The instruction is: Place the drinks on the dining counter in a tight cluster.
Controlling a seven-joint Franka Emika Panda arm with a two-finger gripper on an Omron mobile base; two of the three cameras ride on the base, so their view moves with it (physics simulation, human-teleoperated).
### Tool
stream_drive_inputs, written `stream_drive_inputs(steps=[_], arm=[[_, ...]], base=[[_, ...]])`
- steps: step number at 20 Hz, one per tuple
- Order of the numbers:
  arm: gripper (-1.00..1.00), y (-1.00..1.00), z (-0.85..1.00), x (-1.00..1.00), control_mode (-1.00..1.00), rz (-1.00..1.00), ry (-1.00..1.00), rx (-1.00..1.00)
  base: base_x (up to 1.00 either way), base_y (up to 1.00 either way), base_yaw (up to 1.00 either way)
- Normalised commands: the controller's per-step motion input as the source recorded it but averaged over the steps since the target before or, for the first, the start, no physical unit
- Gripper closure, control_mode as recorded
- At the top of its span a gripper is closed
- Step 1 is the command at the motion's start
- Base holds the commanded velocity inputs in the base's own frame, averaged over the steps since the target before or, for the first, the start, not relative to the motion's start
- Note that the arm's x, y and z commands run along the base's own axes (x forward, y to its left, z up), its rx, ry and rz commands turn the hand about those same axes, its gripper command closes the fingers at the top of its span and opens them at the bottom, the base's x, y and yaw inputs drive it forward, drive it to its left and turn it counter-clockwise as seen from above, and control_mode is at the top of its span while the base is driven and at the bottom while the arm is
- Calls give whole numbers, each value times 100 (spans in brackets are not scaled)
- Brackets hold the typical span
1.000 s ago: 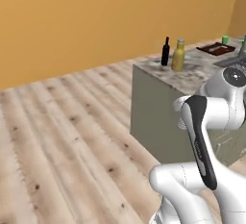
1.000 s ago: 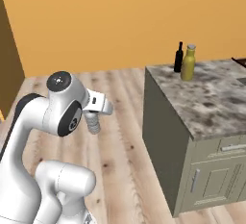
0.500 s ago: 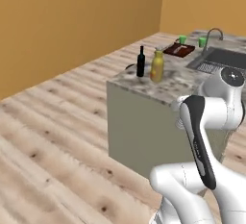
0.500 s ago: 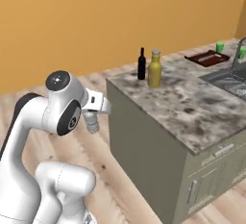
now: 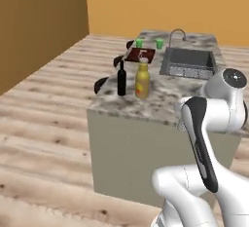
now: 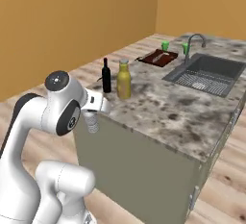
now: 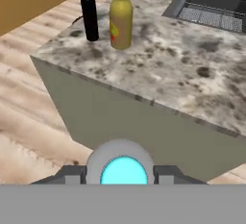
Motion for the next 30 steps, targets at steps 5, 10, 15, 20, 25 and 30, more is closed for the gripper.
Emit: stream_drive_inputs(steps=[5, 10, 15, 20, 25, 30], arm=[[100, 0, 0, 0, 100, 0, 0, 0], [100, 0, 0, 0, 100, 0, 0, 0], [100, 0, 0, 0, 100, 0, 0, 0], [100, 0, 0, 0, 100, 0, 0, 0], [100, 0, 0, 0, 100, 0, 0, 0], [100, 0, 0, 0, 100, 0, 0, 0]], base=[[90, 29, -62], [61, 22, -55], [38, 83, -29], [24, 78, -13], [65, -5, -29], [6, -43, -6]])
